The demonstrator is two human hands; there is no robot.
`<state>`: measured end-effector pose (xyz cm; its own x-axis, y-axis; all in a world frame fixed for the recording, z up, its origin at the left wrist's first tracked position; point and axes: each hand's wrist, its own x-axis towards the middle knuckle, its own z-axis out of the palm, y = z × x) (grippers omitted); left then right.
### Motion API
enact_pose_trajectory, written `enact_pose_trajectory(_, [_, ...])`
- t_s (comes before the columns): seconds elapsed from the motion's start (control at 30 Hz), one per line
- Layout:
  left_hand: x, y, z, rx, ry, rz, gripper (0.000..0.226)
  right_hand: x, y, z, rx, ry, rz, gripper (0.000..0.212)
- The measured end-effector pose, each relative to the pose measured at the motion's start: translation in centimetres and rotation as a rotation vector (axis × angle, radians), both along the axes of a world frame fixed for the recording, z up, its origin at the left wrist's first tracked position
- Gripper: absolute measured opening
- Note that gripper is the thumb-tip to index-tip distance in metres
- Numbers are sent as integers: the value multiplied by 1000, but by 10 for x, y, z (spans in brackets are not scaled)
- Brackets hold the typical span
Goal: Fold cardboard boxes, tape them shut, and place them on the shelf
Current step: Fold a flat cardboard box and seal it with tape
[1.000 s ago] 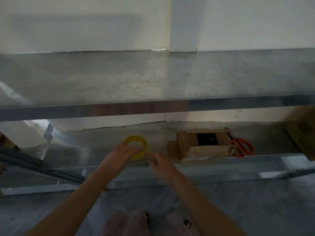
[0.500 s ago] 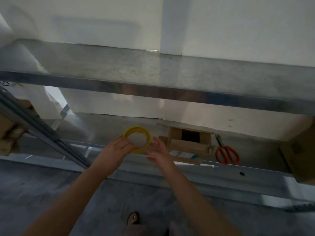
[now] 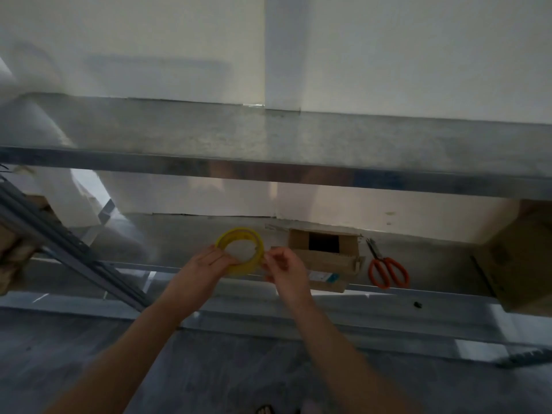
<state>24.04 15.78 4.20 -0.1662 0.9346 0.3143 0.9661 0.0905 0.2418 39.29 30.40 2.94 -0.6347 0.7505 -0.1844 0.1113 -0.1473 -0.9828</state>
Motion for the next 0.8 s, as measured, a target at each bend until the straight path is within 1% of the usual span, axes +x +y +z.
enact_pose_trajectory(0.07, [-3, 5, 7, -29, -49, -22, 30, 7, 7, 3, 387, -79, 7, 8])
enact_pose_trajectory(0.1, [-4, 8, 11, -35, -66, -35, 28, 12, 11, 6, 533, -88, 2, 8])
enact_pose_trajectory(0.13, [-4, 11, 17, -36, -99, -26, 28, 17, 14, 11, 619, -98, -4, 8])
enact_pose_trajectory(0.17, [-3, 15, 25, -38, -153, 13, 33, 23, 18, 16, 669, -111, -5, 9])
enact_pose_trajectory(0.2, [-4, 20, 32, -55, -209, 62, 42, 29, 20, 21, 705, -130, 5, 10])
enact_pose_trajectory(0.27, [-4, 32, 42, -130, -248, 87, 57, 41, 24, 29, 766, -155, 11, 12])
enact_pose_trajectory(0.3, [-1, 38, 45, -159, -247, 64, 59, 46, 26, 31, 755, -151, 2, 12])
enact_pose_trajectory(0.43, [20, 69, 55, -184, -247, 17, 57, 64, 45, 41, 520, -143, -85, 11])
enact_pose_trajectory(0.5, [30, 85, 64, -191, -213, 5, 68, 73, 58, 45, 510, -167, -128, 11])
enact_pose_trajectory(0.57, [34, 100, 71, -158, -135, -12, 80, 82, 68, 50, 516, -163, -148, 12])
enact_pose_trajectory(0.67, [39, 118, 76, -170, -95, 0, 88, 98, 82, 52, 531, -203, -129, 18])
enact_pose_trajectory(0.73, [50, 125, 77, -238, -119, 16, 87, 108, 95, 47, 466, -236, -143, 24])
enact_pose_trajectory(0.8, [63, 131, 78, -283, -174, 31, 76, 116, 107, 36, 372, -253, -153, 26])
